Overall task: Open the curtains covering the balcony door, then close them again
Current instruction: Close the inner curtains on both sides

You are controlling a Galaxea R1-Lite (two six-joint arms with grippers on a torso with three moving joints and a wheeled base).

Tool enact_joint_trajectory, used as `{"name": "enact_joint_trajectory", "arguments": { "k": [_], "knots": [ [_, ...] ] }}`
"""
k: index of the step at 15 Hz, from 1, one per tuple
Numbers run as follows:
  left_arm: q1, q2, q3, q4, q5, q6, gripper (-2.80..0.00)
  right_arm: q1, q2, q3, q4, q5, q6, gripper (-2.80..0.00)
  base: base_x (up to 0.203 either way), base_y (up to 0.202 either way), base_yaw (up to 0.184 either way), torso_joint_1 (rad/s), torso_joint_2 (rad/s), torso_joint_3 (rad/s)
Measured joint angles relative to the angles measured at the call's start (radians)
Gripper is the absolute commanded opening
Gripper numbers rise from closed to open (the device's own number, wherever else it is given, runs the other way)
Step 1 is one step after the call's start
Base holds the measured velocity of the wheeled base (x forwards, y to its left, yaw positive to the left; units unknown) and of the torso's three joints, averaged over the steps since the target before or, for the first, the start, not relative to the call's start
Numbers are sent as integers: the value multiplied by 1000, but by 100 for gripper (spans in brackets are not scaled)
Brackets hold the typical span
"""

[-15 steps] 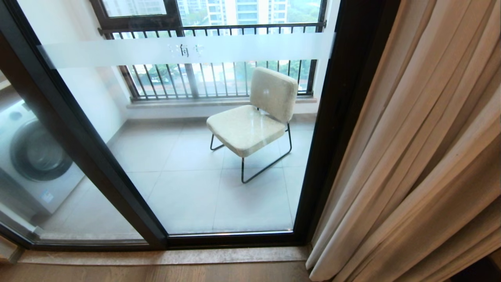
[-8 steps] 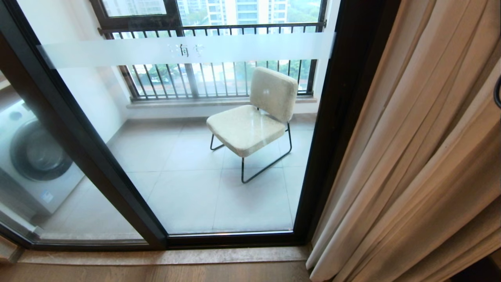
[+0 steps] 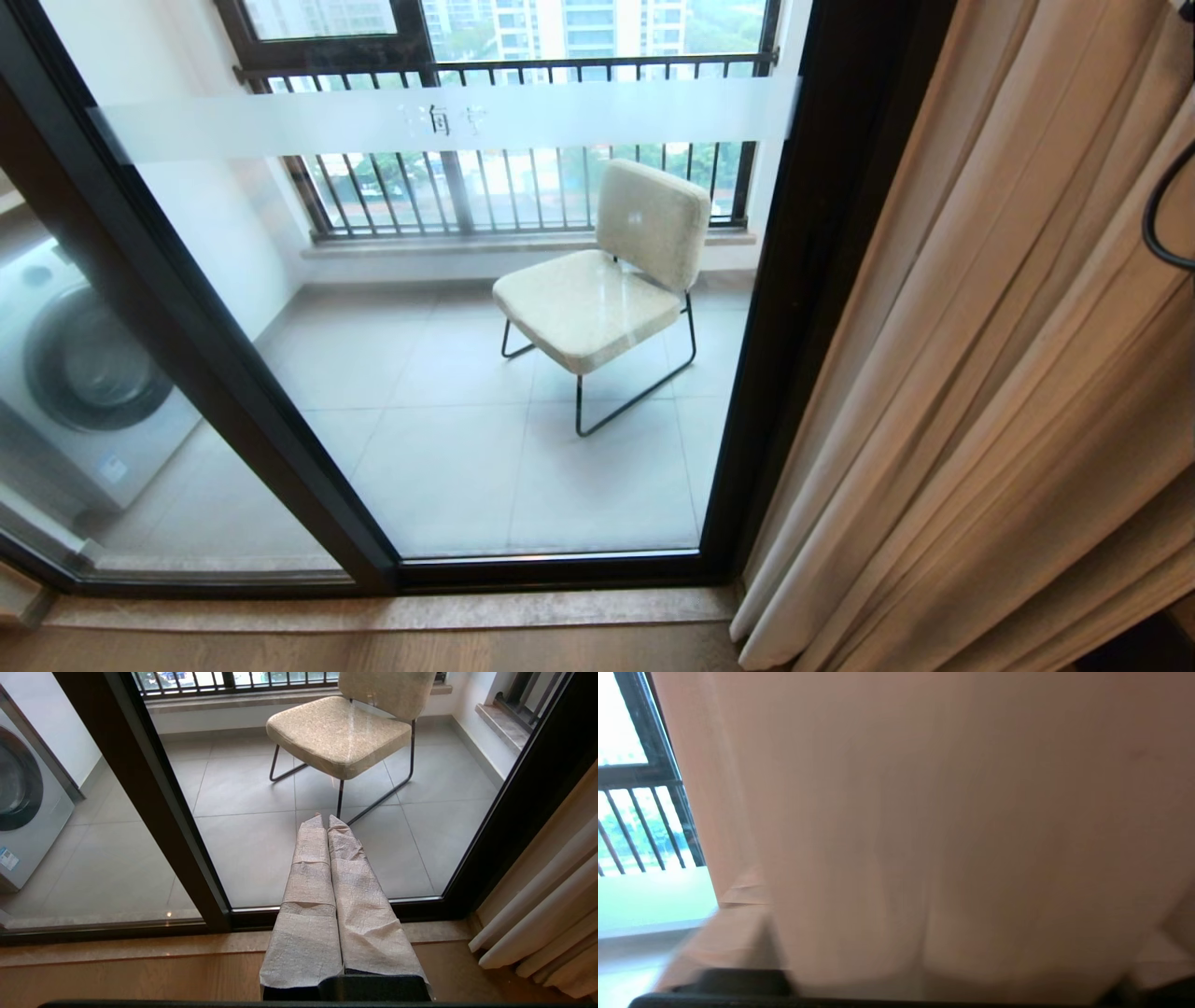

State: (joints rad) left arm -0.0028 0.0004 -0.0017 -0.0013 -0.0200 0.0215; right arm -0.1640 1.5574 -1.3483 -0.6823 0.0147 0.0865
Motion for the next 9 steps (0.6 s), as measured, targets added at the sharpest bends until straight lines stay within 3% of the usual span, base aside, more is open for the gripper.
{"name": "enact_joint_trajectory", "arguments": {
  "k": [9],
  "knots": [
    [0, 0, 0, 0, 0, 0, -280, 7, 24, 0, -31, 10, 1, -280, 0, 0, 0, 0, 0, 0]
  ]
}}
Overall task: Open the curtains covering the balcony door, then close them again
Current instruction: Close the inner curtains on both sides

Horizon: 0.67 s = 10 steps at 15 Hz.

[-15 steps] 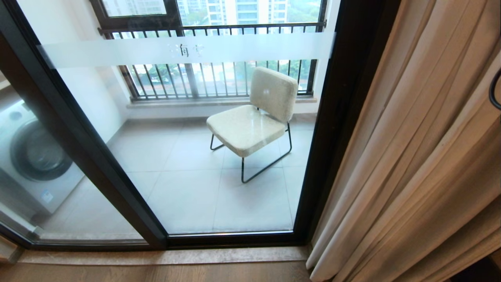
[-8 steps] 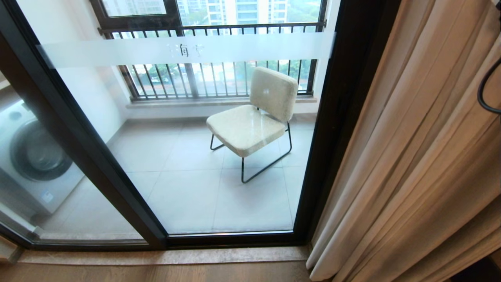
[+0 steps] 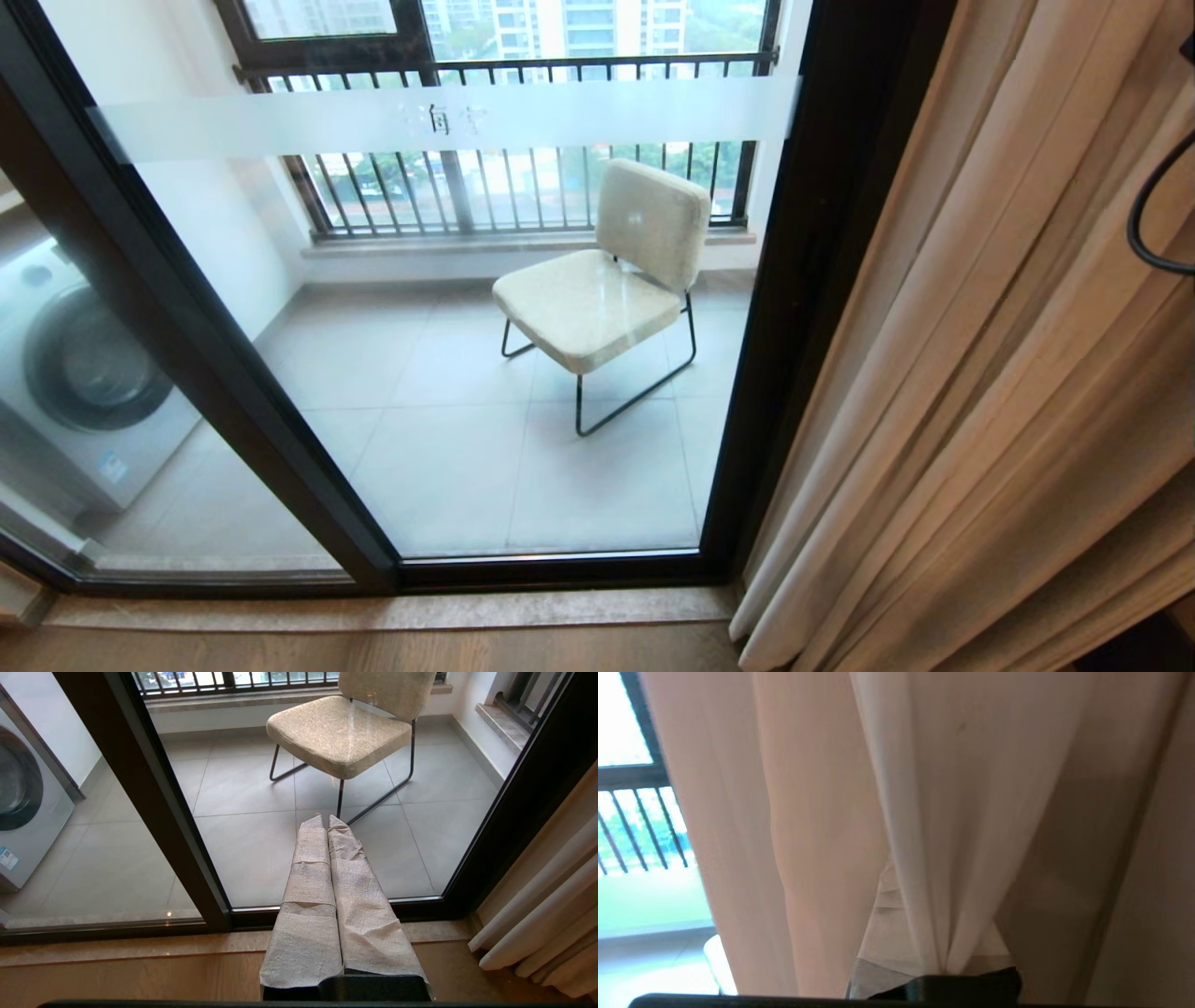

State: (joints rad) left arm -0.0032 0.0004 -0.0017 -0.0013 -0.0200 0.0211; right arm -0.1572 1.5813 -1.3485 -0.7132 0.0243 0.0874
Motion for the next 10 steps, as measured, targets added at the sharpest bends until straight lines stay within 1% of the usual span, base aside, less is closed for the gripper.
{"name": "enact_joint_trajectory", "arguments": {
  "k": [3, 10],
  "knots": [
    [0, 0, 0, 0, 0, 0, -280, 32, -7, 0, 3, 5, 1, -280, 0, 0, 0, 0, 0, 0],
    [0, 0, 0, 0, 0, 0, -280, 146, -50, 27, 21, -1, -11, -280, 0, 0, 0, 0, 0, 0]
  ]
}}
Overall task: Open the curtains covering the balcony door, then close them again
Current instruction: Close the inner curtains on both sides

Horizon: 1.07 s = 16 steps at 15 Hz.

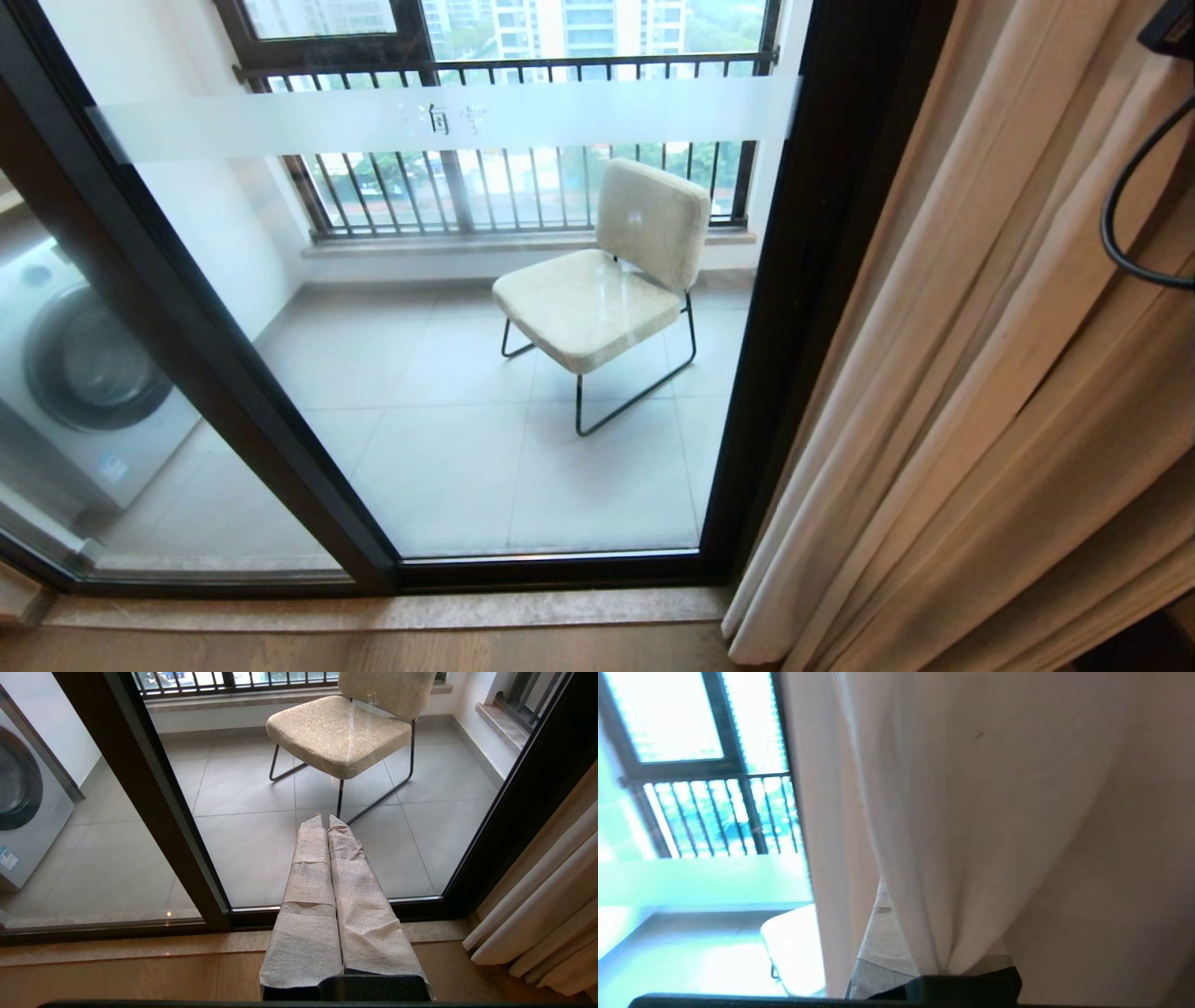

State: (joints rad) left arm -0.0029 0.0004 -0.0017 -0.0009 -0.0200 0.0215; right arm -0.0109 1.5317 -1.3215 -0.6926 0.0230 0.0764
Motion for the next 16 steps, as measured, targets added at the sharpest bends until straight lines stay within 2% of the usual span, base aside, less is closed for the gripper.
{"name": "enact_joint_trajectory", "arguments": {
  "k": [5, 16],
  "knots": [
    [0, 0, 0, 0, 0, 0, -280, 73, -19, 25, -1, 0, -28, -280, 0, 0, 0, 0, 0, 0],
    [0, 0, 0, 0, 0, 0, -280, 83, -27, 50, 7, 1, -34, -280, 0, 0, 0, 0, 0, 0]
  ]
}}
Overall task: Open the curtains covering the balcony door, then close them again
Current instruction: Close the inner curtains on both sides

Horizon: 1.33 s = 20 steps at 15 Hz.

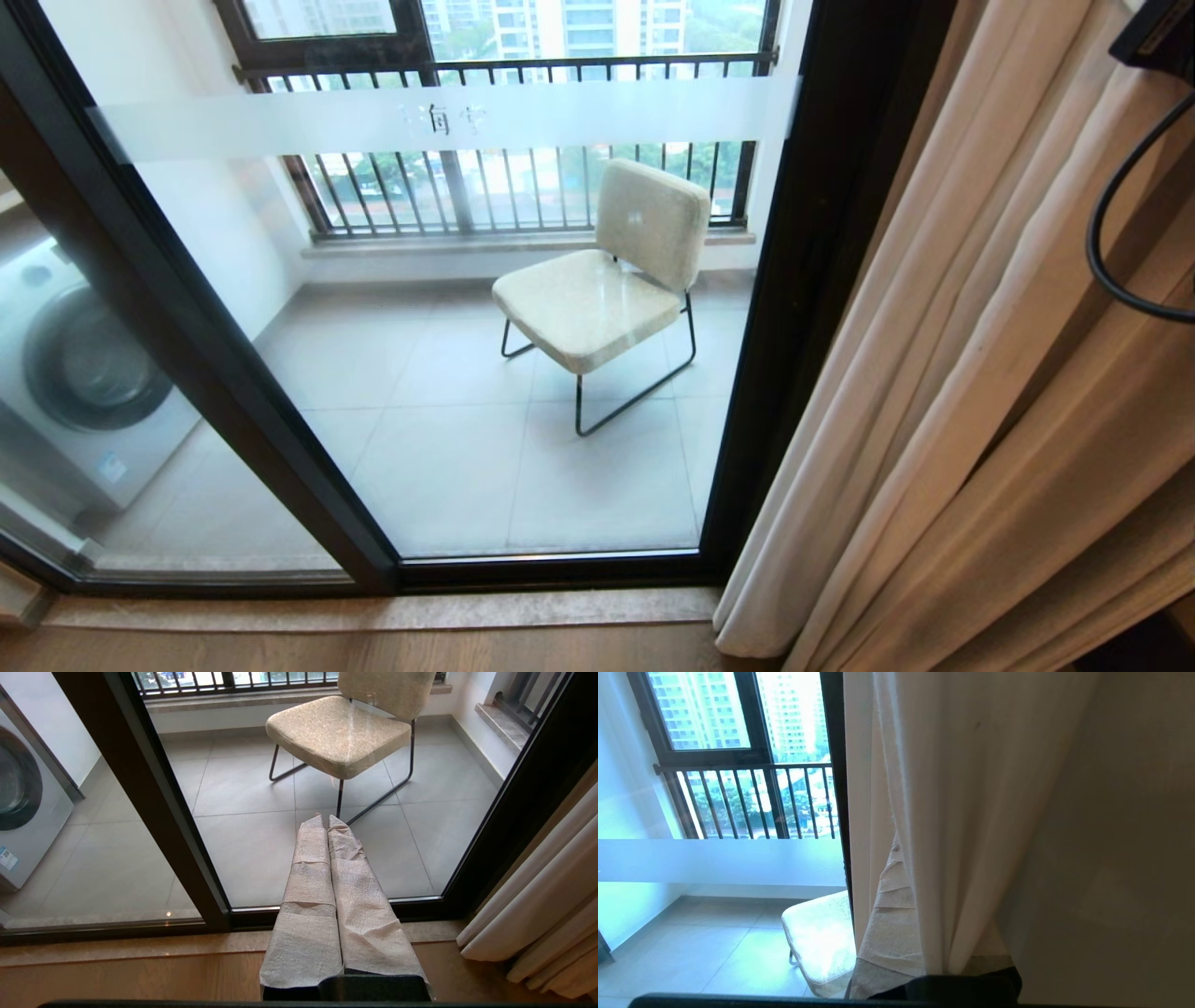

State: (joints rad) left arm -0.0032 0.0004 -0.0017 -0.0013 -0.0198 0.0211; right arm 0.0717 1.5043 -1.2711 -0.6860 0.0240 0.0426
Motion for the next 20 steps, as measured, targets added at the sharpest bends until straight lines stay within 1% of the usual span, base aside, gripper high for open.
{"name": "enact_joint_trajectory", "arguments": {
  "k": [7, 13, 16, 18, 20],
  "knots": [
    [0, 0, 0, 0, 0, 0, -280, 0, -7, 13, 5, -2, -1, -280, 0, 0, 0, 0, 0, 0],
    [0, 0, 0, 0, 0, 0, -280, 0, -27, 30, 23, -16, -41, -280, 0, 0, 0, 0, 0, 0],
    [0, 0, 0, 0, -1, -2, -280, 0, -34, 38, 26, -41, -47, -280, 0, 0, 0, 0, 0, 0],
    [0, 0, 0, 0, -2, -2, -280, 0, -39, 48, 30, -63, -68, -280, 0, 0, 0, 0, 0, 0],
    [0, 0, 0, 0, 0, -1, -280, 0, -44, 55, 30, -68, -71, -280, 0, 0, 0, 0, 0, 0]
  ]
}}
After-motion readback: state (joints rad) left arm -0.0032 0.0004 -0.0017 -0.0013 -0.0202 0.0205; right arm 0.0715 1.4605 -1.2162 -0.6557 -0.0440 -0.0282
